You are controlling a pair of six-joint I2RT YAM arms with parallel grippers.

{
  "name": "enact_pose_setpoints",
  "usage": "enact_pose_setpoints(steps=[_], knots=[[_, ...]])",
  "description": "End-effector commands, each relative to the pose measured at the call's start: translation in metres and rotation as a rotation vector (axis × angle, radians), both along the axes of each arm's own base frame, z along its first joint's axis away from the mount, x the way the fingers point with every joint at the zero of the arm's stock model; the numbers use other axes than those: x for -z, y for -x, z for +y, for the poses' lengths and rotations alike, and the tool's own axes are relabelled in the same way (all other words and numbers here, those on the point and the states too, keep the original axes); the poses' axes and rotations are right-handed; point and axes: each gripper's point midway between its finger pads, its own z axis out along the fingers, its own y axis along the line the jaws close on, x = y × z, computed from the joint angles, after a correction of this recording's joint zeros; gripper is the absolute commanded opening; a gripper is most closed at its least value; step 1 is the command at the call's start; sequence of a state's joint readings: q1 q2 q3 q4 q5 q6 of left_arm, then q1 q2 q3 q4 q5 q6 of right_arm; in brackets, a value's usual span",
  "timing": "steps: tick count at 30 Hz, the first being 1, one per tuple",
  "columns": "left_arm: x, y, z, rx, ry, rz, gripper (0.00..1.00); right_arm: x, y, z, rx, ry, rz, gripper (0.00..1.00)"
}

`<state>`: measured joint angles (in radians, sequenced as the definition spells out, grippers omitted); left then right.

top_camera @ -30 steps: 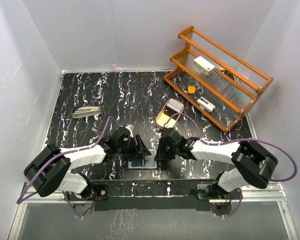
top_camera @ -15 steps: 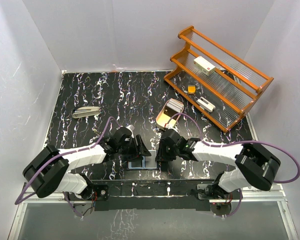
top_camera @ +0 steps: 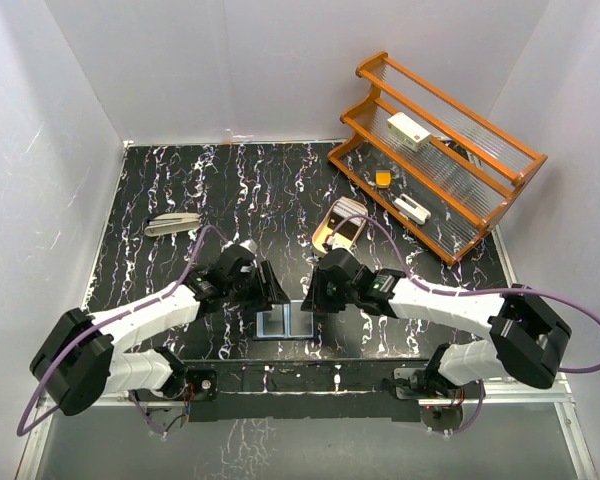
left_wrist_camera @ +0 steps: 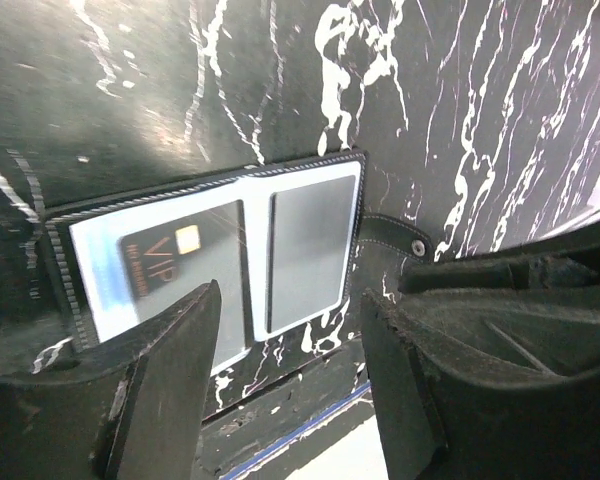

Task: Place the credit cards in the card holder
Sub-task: Insert the credit card into the card holder, then turn over the card slot in the card holder.

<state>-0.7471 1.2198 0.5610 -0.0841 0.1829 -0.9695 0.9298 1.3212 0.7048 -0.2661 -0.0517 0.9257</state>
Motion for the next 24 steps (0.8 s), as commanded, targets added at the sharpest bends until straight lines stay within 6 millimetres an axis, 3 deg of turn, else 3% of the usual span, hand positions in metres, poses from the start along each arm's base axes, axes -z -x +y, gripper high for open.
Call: enact_pose_setpoints(steps=[1, 12, 24], knots=[[-0.007, -0.006, 0.026, -0.049, -0.02, -0.002, 0.57, -0.032, -0.011, 0.025, 0.011, -0.081, -0.043, 0.19], [-0.004, -0.006, 0.059, -0.128, 0.047, 0.042, 0.55, -0.026, -0.012, 0.052, -0.024, -0.066, -0.032, 0.19], [0.001, 0.005, 0.051, -0.111, 0.145, 0.077, 0.56, -0.002, -0.011, 0.072, -0.069, 0.006, -0.015, 0.2]])
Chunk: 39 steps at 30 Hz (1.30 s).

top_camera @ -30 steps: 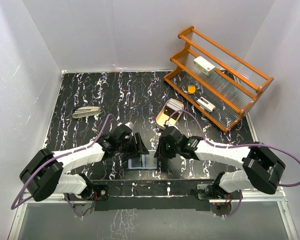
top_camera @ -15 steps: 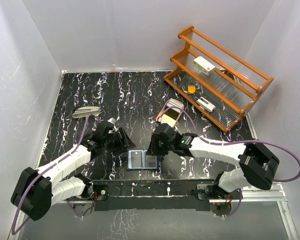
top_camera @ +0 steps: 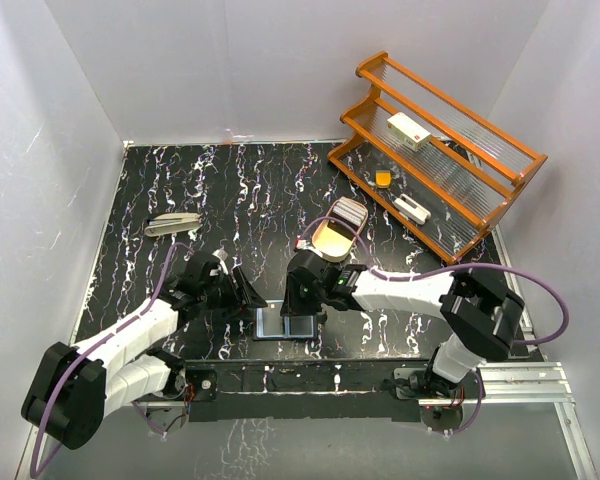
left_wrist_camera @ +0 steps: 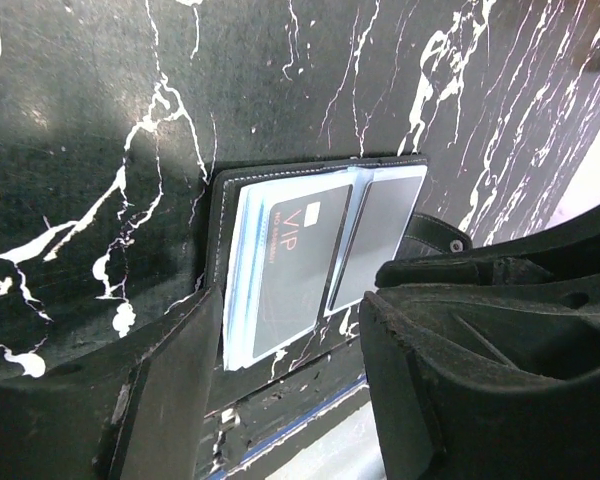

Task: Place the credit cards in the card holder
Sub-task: Turn over the card slot in the card holder.

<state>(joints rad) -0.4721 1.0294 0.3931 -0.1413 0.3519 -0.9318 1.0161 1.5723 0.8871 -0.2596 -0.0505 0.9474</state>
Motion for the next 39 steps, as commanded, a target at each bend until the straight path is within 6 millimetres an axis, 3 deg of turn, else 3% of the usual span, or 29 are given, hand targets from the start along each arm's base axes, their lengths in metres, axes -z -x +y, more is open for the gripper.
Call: enact_pose_setpoints(steps=[1, 10, 16, 21, 30, 39], knots=[[-0.011, 0.002, -0.01, 0.03, 0.075, -0.01, 0.56, -0.015, -0.013, 0.019, -0.002, -0.033, -0.06, 0.2], [-0.006, 0.003, -0.009, 0.024, 0.076, -0.008, 0.56, 0.005, -0.013, 0.016, -0.009, 0.022, -0.059, 0.18], [-0.006, 0.003, -0.007, 0.026, 0.065, -0.01, 0.56, 0.028, -0.006, 0.006, -0.013, 0.088, -0.025, 0.07], [-0.006, 0.002, -0.008, 0.024, 0.067, -0.013, 0.56, 0.038, -0.005, 0.0, -0.008, 0.121, -0.032, 0.04], [-0.013, 0.001, -0.019, 0.047, 0.147, -0.032, 0.56, 0.043, -0.001, 0.001, -0.018, 0.12, -0.022, 0.03], [-0.007, 0.002, -0.02, 0.055, 0.151, -0.019, 0.56, 0.047, 0.001, 0.0, -0.021, 0.124, -0.015, 0.03]])
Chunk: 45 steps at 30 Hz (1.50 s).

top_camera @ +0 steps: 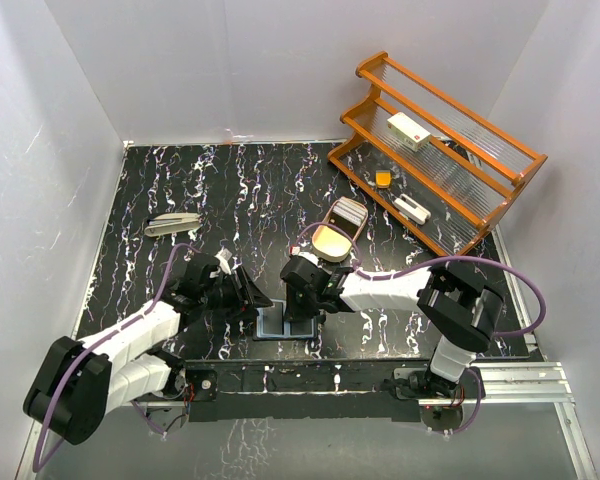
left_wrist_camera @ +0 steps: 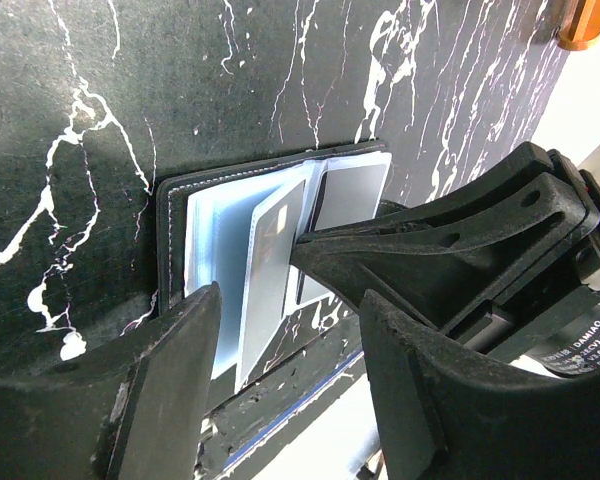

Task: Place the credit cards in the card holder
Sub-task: Turn over the card slot in the card holder.

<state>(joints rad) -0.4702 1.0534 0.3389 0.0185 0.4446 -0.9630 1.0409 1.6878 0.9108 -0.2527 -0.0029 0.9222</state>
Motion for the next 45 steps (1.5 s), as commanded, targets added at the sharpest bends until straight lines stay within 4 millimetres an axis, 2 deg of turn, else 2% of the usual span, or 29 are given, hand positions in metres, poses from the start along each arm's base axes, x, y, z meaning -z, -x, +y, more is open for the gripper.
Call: enact_pose_setpoints(steps=[1, 10, 23, 29, 45], knots=[[-0.004, 0.002, -0.005, 0.019, 0.044, 0.001, 0.56, 0.012, 0.001, -0.001, -0.004, 0.025, -0.012, 0.03], [-0.005, 0.004, -0.011, 0.028, 0.092, 0.009, 0.5, 0.013, 0.001, -0.001, -0.005, 0.026, -0.012, 0.03], [-0.023, 0.005, -0.021, 0.04, 0.189, -0.007, 0.41, 0.007, -0.002, 0.001, -0.01, 0.014, -0.028, 0.04], [-0.03, 0.004, -0.024, 0.048, 0.217, -0.017, 0.43, -0.001, -0.004, 0.005, -0.015, -0.003, -0.043, 0.07], [-0.03, 0.003, -0.025, 0.046, 0.223, -0.011, 0.47, -0.028, -0.009, 0.009, -0.02, -0.058, -0.097, 0.19]])
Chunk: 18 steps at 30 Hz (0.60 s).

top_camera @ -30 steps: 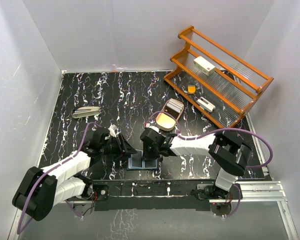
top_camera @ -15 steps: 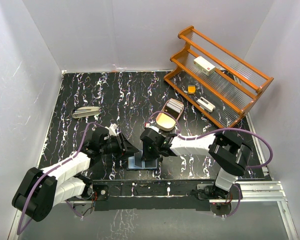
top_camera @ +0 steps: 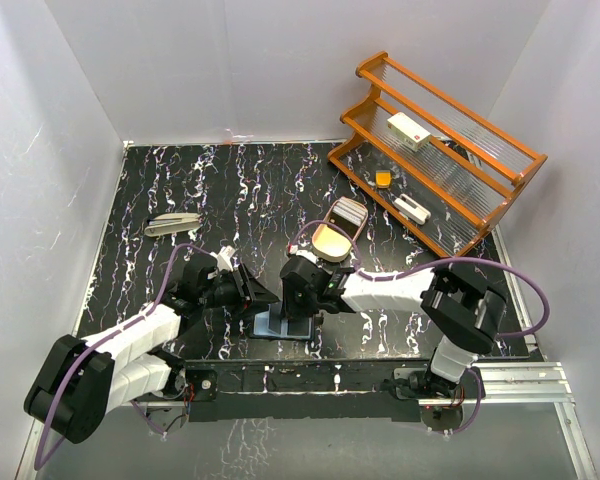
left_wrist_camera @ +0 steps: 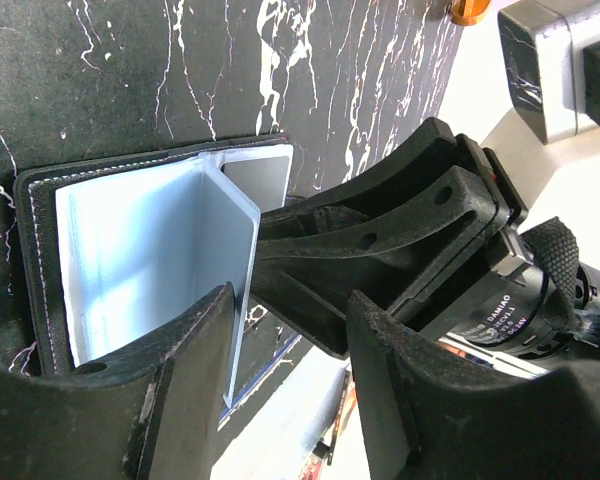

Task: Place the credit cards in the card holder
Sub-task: Turn over the card slot in the card holder.

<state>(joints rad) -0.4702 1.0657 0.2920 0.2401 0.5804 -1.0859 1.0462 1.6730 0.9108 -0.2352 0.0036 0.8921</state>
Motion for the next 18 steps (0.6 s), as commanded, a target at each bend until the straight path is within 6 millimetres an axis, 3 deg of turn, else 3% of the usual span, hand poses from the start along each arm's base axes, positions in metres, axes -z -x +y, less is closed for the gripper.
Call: enact_pose_setpoints(steps=[1, 18], knots=[[-0.004, 0.004, -0.002, 0.018, 0.025, 0.002, 0.47, -0.023, -0.007, 0.005, 0.008, -0.046, -0.062, 0.19], [-0.004, 0.005, -0.008, 0.035, 0.023, 0.004, 0.49, -0.031, -0.015, -0.016, 0.052, 0.015, -0.122, 0.19]])
